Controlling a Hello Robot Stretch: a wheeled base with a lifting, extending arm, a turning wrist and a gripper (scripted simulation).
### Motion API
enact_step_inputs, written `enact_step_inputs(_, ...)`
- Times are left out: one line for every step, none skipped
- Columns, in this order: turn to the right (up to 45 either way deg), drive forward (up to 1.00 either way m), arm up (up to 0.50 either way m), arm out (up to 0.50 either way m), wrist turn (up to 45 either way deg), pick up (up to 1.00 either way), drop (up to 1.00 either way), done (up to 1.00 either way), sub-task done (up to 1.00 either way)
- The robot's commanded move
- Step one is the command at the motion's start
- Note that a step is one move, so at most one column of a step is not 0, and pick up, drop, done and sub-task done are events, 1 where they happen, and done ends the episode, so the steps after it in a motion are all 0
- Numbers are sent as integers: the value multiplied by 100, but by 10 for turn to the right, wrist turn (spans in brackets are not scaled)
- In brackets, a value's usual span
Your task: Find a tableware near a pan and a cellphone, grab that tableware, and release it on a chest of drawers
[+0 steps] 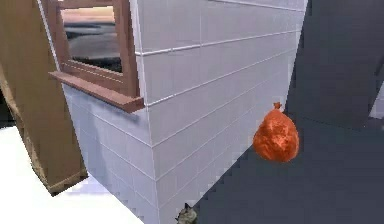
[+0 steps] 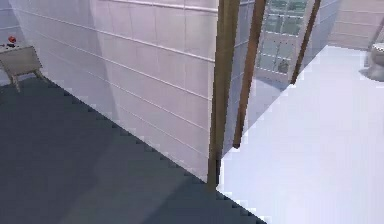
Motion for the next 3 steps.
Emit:
enact_step_inputs(0, 40, 0, 0, 0, 0, 0, 0, 0)
enact_step_inputs(-450, 0, 0, 0, 0, 0, 0, 0, 0)
enact_step_inputs(-450, 0, 0, 0, 0, 0, 0, 0, 0)
